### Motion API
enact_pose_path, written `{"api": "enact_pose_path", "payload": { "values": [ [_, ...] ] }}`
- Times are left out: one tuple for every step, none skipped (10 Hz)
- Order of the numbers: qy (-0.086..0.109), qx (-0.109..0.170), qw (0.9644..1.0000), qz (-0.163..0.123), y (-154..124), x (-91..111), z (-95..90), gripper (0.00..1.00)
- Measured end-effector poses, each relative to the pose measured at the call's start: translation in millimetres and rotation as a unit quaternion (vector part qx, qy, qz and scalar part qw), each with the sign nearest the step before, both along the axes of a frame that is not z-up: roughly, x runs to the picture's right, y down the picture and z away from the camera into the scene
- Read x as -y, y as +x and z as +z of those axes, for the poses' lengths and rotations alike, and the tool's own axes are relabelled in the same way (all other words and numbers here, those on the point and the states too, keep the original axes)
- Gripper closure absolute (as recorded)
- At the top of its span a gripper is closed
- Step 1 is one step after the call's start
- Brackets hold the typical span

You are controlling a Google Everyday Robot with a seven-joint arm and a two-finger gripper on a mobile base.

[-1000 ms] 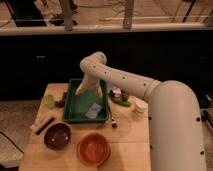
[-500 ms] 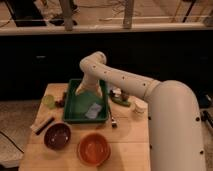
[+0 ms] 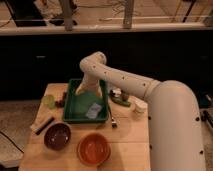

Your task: Place sponge in tray

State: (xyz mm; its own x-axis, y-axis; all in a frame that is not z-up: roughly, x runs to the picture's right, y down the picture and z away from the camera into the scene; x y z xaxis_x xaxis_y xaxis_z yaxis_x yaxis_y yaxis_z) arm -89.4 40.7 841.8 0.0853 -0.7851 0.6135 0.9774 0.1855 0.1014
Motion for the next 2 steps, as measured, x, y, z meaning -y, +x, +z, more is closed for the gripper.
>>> {"api": "enact_pose_path", "payload": {
  "values": [
    [0.0,0.0,1.0,0.0,-0.3,0.0,0.0,0.2],
    [0.0,0.0,1.0,0.0,-0.5,0.0,0.0,0.2]
  ]
}}
